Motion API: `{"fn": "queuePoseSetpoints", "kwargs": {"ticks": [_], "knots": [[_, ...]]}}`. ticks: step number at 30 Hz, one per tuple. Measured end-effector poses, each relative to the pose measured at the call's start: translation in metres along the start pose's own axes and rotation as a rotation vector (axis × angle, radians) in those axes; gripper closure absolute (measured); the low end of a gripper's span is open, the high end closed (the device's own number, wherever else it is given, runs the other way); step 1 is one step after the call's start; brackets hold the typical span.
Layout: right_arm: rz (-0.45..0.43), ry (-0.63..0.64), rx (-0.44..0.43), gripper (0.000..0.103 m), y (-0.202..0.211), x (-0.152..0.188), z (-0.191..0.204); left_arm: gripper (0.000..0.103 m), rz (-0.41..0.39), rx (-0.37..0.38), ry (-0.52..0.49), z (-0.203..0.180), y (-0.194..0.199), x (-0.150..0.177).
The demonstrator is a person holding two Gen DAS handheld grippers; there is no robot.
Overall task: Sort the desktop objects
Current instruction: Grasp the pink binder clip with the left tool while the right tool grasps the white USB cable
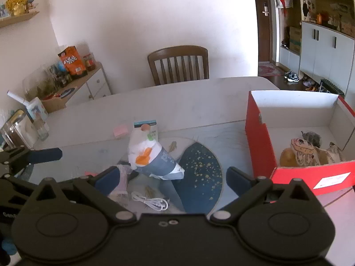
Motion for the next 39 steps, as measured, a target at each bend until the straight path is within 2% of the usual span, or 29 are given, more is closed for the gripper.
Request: {"fn": "queuePoseSetpoints", "kwargs": {"ticks": [13,23,33,39], "knots": [[0.07,0.018,0.049,0.003,-0.033,0.025,0.0,0.001,0.08,-0.043,0.017,0.029,-0.023,0.04],[0.143,0.043,0.051,0.005,-0.06,0.046,0.004,0.001,0.123,-0.111,0.024,0.066,-0.041,0.064],[0.21,0.056,0.055,0.008,-0.088,0.064,0.009,0.001,0.196,-0.101,-0.06,0.088,-0.067,0.092],[0.237,0.087,0.077,0.013,-0.103,0.076,0.015,0.001,0.205,-0.083,-0.085,0.092,-0.077,0.095]]}}
Point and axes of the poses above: each gripper's, at about its wrist camera, not at the fingertips, and y roughly against the way its jaws point, z to its left, x to its underside, the point moved 10 cm from there along -y, roughly the way its jaws point, and after that the axes turned 8 degrees about -y, right-handed, at the moved point
